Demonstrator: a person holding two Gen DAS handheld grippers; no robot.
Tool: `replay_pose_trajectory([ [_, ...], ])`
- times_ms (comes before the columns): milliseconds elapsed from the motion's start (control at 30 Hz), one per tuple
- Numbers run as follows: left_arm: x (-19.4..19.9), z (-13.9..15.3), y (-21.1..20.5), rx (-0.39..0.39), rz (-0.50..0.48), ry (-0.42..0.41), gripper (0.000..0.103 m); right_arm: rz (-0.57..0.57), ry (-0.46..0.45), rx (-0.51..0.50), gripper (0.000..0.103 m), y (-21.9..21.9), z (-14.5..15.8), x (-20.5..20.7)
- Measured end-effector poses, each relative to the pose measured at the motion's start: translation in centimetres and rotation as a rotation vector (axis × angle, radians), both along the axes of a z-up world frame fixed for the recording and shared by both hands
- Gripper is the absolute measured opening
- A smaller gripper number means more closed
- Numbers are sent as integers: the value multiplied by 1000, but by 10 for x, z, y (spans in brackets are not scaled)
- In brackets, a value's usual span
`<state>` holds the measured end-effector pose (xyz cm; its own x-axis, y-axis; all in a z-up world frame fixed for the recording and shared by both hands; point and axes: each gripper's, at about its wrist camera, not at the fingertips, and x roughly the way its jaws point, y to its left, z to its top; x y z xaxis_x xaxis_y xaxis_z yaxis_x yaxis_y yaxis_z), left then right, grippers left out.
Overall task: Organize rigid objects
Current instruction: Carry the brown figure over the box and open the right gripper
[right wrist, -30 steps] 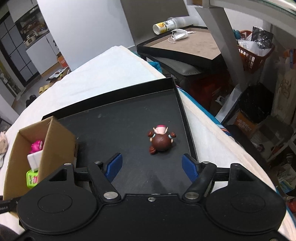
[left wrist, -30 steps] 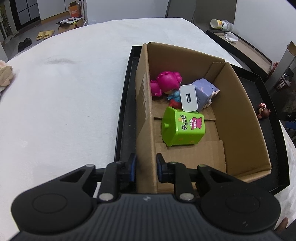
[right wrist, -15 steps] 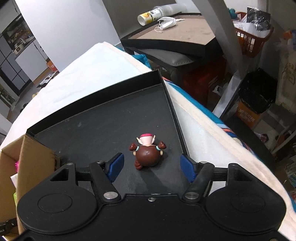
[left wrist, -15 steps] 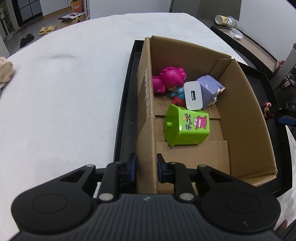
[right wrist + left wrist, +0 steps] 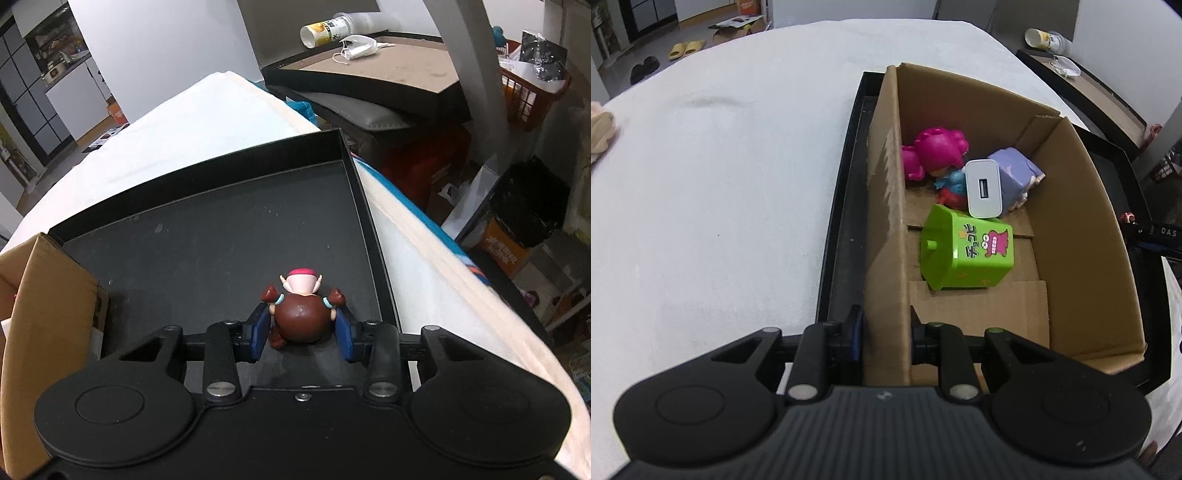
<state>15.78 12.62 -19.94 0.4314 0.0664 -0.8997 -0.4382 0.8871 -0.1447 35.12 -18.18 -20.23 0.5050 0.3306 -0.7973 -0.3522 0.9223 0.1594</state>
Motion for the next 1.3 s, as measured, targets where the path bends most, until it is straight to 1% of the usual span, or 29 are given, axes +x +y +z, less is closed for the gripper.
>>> replay_pose_trajectory([
  [133,-2,0,-1,-5,2,-8,21,-3,5,-3,37,-2,3,-7],
  [367,-11,6,2,-14,3,-46,21,-2,9,-27,37,-2,10,-25],
  [533,-16,7,5,-29,-4,-58,21,11,-11,-44,37,2,26,-38],
  [633,-17,8,5,-31,-12,-62,21,41,-40,-86,37,8,36,-44],
  [867,-18,9,8,-41,-9,-67,22,51,-45,-109,37,16,53,-55],
  [1033,-19,9,10,-47,-8,-70,22,38,-55,-97,37,21,70,-58],
  [1167,-19,8,12,-58,-1,-75,22,41,-68,-78,37,35,87,-63],
  [1300,-20,7,14,-67,3,-80,22,36,-48,-62,37,49,100,-70],
])
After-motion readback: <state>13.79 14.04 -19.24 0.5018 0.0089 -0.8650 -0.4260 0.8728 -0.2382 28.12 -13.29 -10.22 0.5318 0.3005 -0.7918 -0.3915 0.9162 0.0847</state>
